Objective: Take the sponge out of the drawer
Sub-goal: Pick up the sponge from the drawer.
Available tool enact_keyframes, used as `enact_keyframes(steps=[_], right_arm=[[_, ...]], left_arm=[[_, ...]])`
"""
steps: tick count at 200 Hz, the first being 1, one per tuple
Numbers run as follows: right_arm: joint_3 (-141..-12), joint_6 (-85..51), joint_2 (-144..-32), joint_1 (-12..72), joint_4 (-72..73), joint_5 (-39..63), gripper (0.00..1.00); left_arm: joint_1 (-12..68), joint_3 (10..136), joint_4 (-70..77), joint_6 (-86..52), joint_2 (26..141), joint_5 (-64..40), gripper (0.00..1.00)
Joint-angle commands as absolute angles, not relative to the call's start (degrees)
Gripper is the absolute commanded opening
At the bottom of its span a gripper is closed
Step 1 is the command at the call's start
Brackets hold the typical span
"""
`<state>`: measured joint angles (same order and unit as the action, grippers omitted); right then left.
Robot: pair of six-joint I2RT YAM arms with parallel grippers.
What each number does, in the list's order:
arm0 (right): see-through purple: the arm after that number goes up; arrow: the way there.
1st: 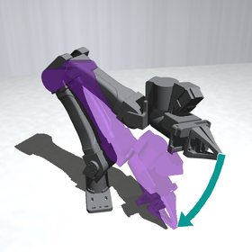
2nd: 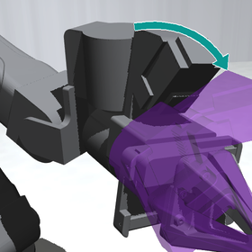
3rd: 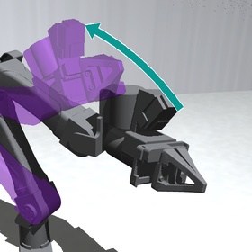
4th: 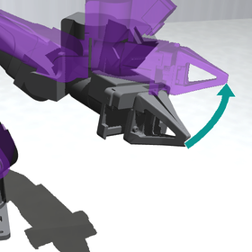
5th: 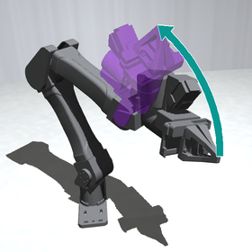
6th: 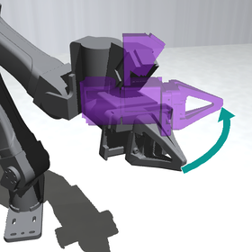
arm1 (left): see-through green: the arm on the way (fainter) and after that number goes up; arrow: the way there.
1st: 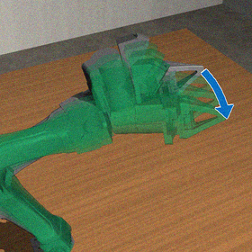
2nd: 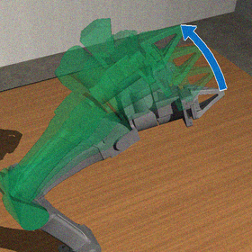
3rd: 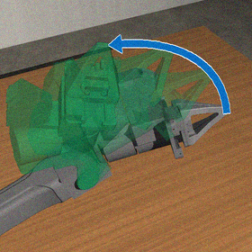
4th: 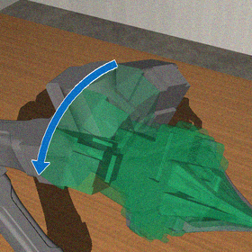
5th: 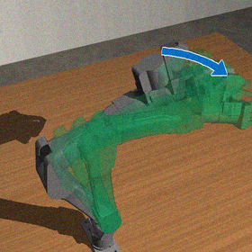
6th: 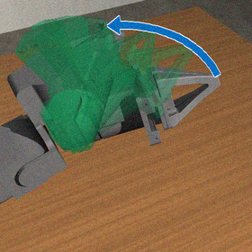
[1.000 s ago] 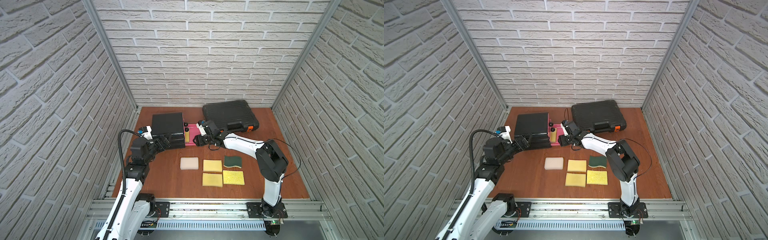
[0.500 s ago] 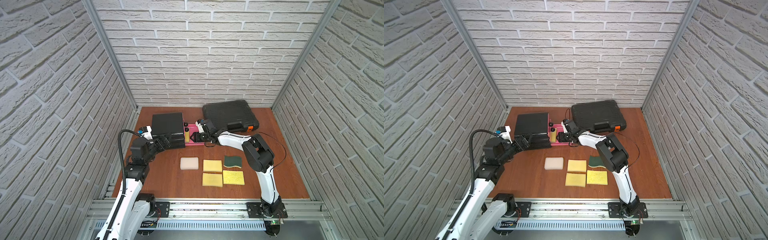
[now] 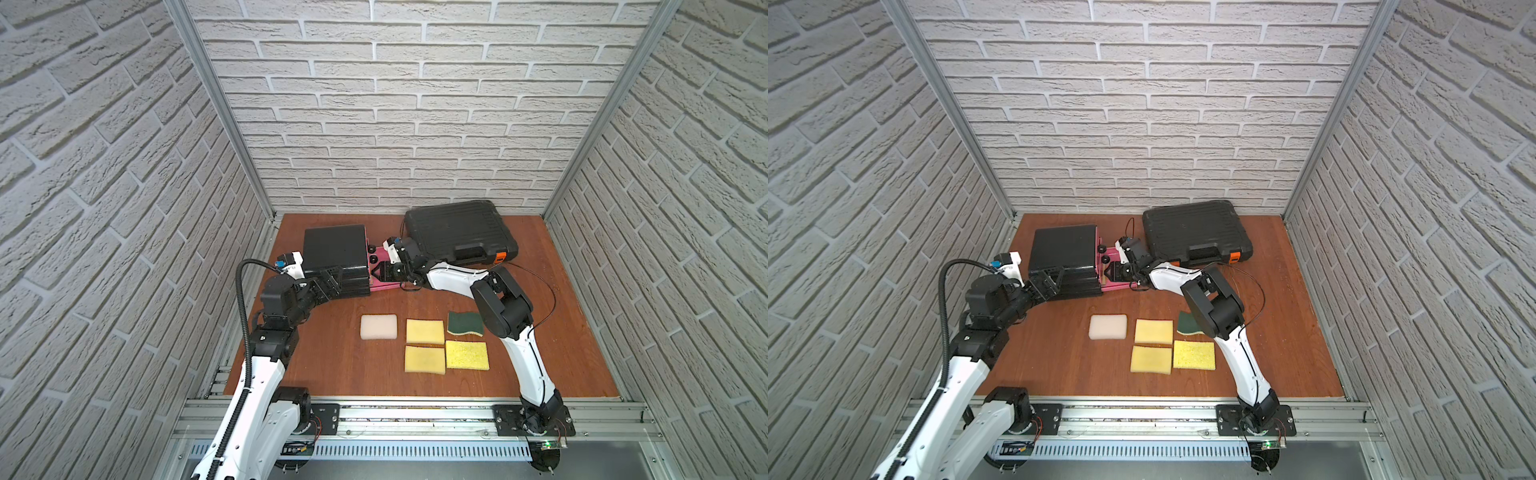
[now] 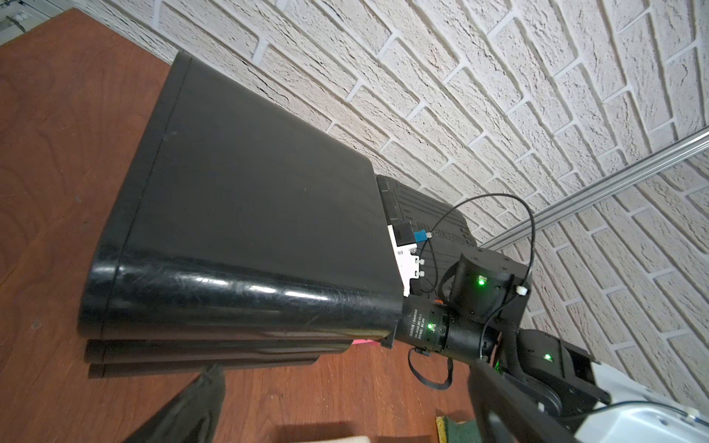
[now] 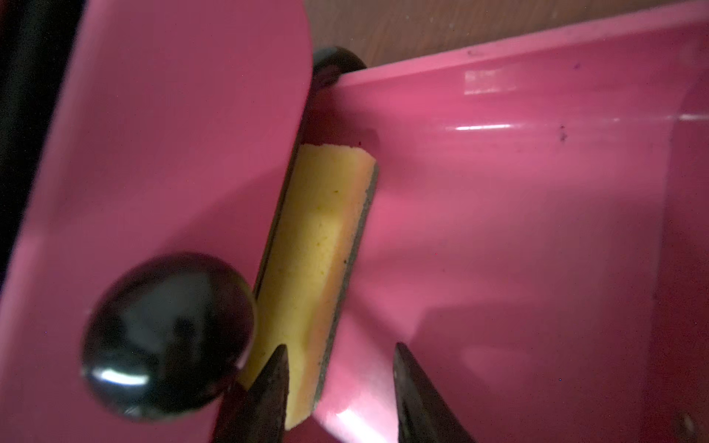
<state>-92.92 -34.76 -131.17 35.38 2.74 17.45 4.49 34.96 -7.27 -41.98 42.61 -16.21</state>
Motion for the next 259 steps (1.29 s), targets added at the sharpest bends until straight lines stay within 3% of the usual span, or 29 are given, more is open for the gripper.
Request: enact_keyframes(steps=[1, 29, 108, 187, 259], right_arm=[[-94.26, -35.04, -131.80, 36.47, 3.17, 17.29, 0.44], [-92.23, -33.07, -129.30, 37.50, 3.29, 13.81, 0.52], [-89.69, -27.58, -124.85, 36.84, -6.47, 0.74, 0.50], [-85.31, -27.75, -120.85, 36.56, 3.60, 10.36, 0.58], [-89.76, -30.60, -125.44, 37.00, 0.36, 9.94, 0.57]], left_arm=[[4.13, 35.24, -4.99, -40.85, 42.52, -16.91, 0.98], [4.12, 35.16, -4.93, -40.87, 42.58, -16.84, 0.98], [4.03, 35.08, -4.95, -40.85, 42.58, -16.73, 0.98], [3.97, 35.02, -4.92, -40.80, 42.50, -17.00, 0.98], [3.97, 34.81, -4.64, -40.75, 42.20, -17.20, 0.98]])
